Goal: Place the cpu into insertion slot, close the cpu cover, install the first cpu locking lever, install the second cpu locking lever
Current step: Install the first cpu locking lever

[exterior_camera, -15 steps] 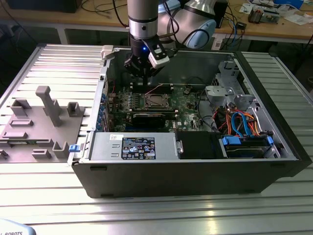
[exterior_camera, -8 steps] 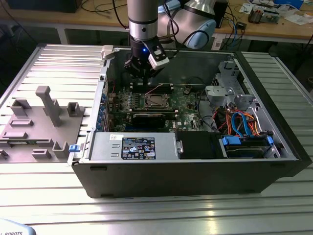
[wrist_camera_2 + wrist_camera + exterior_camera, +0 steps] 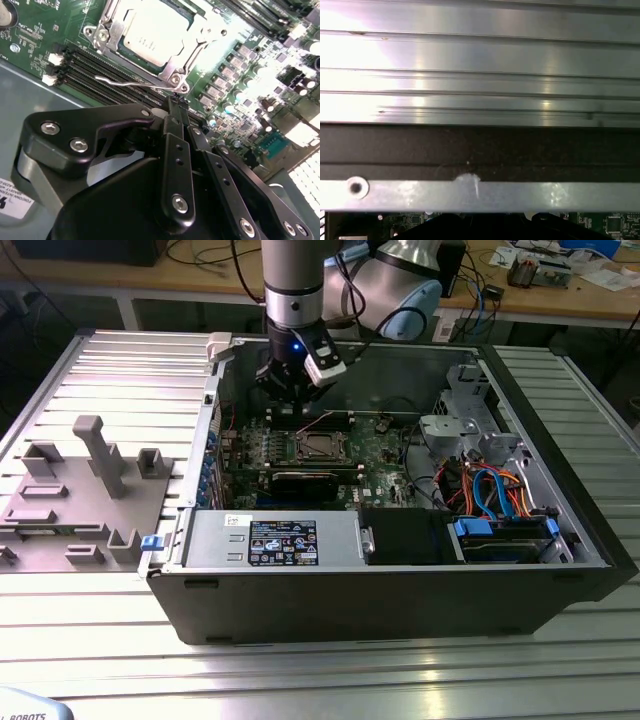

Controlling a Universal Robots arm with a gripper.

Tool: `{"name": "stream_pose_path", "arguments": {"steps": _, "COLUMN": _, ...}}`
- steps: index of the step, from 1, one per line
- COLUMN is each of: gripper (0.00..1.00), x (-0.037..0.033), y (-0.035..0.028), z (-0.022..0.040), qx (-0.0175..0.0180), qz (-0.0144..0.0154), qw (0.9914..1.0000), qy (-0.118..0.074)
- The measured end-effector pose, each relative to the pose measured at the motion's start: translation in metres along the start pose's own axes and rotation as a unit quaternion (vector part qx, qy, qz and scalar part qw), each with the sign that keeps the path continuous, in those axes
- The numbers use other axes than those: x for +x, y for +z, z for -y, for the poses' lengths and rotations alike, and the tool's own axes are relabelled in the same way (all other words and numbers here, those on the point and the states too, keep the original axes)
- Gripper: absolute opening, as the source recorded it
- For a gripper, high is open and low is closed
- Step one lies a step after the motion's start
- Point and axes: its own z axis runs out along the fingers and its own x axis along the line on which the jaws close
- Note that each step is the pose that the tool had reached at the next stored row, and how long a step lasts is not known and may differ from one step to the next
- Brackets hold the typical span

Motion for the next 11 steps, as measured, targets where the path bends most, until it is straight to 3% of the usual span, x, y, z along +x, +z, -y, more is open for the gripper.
{"name": "stream_pose_path", "arguments": {"steps": 8, "gripper": 0.11, "x": -0.0081, "y": 0.0083, "z": -0.0033, "qx": 0.0, "qz": -0.0023, "qw": 1.0, "qy": 0.0}}
{"name": "stream_pose_path", "arguments": {"steps": 11, "gripper": 0.11, "x": -0.0137, "y": 0.0148, "z": -0.0041, "qx": 0.0002, "qz": -0.0039, "qw": 0.99999, "qy": 0.0}}
